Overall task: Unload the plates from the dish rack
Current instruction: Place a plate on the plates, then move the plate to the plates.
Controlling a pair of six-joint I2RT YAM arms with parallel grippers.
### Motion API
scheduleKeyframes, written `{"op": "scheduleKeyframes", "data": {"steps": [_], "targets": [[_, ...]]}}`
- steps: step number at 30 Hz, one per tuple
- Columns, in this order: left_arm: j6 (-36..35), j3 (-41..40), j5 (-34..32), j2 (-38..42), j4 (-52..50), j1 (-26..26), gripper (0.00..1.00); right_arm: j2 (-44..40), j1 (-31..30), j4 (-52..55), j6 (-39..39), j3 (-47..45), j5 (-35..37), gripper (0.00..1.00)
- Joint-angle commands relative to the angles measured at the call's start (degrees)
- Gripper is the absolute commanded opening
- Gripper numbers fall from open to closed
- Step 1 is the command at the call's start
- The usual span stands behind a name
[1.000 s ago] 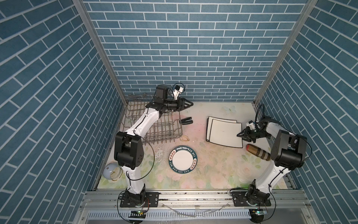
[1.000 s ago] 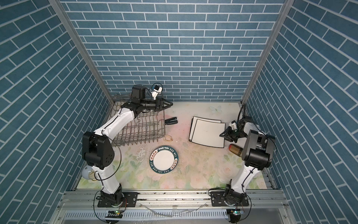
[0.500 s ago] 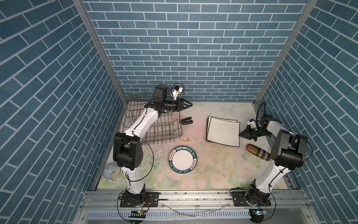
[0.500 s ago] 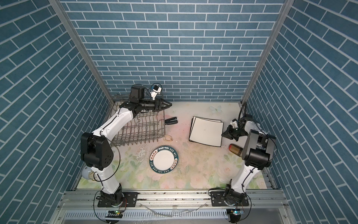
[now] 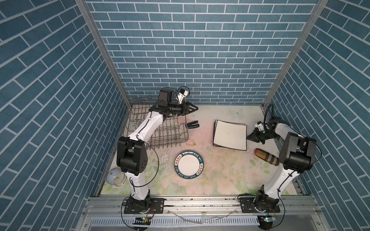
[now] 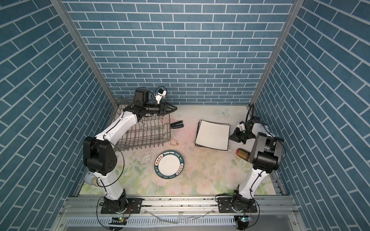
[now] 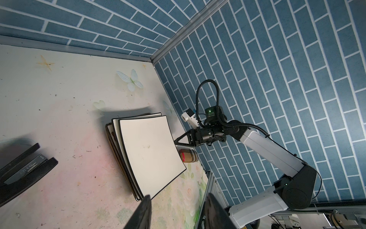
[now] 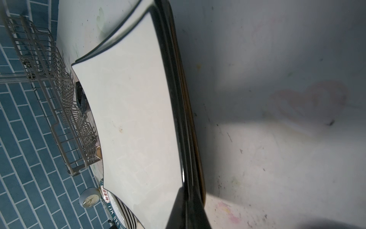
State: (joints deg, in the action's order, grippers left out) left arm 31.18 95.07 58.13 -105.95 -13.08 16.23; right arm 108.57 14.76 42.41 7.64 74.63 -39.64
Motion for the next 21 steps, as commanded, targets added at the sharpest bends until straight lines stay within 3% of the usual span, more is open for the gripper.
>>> {"op": "scheduleKeyframes", "data": {"steps": [1, 4, 11, 21], "targets": [[-1.2, -0.3, 0.4, 1.6, -0.8, -0.4, 0.46, 1.3, -0.3, 1.2, -0.5, 2.3, 1.3, 0.13], [-2.0, 0.1, 0.1, 1.6, -1.8, -0.5, 0.46, 1.1, -0.4, 1.1, -0.2, 2.6, 1.8, 0.18], [-2.8, 0.6, -0.3, 1.5, -2.7, -0.6, 0.46, 1.2, -0.5, 0.2, 0.7, 3.1, 1.1, 0.2], [-3.1, 0.7, -0.3, 1.4, -3.2, -0.8, 0.46, 3.4, -1.8, 0.1, 1.1, 5.2, 1.2, 0.13]]}}
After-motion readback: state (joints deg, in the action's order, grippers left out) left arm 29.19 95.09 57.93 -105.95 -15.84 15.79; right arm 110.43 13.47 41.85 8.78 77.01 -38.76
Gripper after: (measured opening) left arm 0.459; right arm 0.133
